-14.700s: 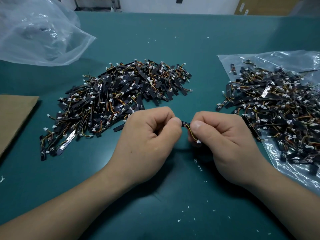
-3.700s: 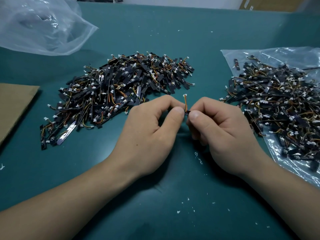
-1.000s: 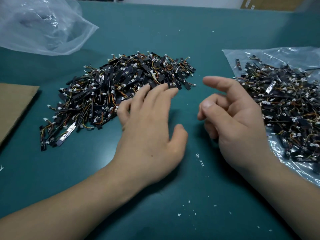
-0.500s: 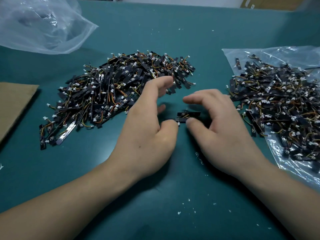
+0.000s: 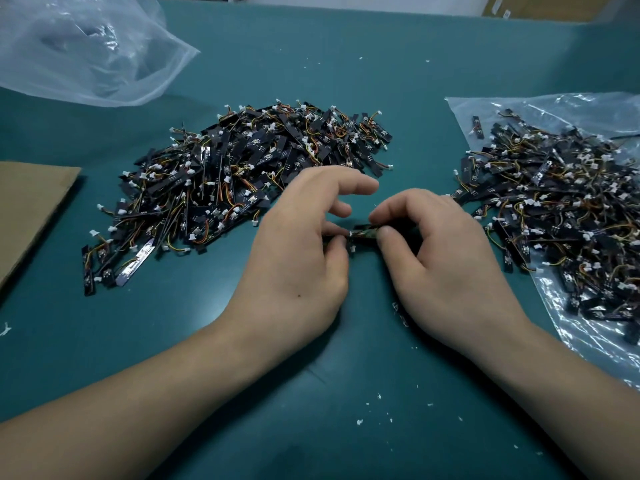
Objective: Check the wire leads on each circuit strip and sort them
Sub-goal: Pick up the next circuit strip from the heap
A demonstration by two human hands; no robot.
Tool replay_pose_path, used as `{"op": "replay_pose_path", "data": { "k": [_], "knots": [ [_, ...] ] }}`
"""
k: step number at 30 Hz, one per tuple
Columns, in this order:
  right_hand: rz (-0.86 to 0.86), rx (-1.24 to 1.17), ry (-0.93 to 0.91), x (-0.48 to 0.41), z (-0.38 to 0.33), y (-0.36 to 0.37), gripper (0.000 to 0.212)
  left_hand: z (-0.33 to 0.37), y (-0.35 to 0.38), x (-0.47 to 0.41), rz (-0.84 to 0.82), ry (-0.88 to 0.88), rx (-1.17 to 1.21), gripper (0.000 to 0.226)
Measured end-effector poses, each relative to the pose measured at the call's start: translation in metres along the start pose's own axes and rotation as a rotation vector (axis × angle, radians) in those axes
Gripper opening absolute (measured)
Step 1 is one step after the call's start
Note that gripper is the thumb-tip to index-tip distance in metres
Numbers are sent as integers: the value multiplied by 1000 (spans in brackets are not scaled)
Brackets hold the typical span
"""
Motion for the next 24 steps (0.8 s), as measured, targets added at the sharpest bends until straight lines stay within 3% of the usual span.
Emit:
{"op": "replay_pose_path", "data": {
  "k": [8, 12, 14, 18, 24],
  "knots": [
    [159, -288, 118, -2, 6, -6, 15, -3, -8, -5, 205, 15, 186, 54],
    [130, -216, 114, -1, 6, -6, 8, -7, -13, -7, 307, -29, 234, 54],
    [37, -36, 57, 0, 4, -2, 10, -7, -14, -7, 330, -66, 207, 55],
    [-87, 182, 10, 1, 0, 3, 2, 2, -15, -2, 303, -43, 48, 47],
    [11, -5, 27, -1, -2, -3, 3, 8, -3, 1, 45, -132, -259, 29]
  ]
}}
Point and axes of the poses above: each hand's wrist, its own x-axis away from the middle knuckle, its own y-axis out of the palm, z = x × y, the point moved 2 cm from there along -x, towards the middle knuckle, and after that the axes turned 8 degrees about -y, right-handed, at the moved point
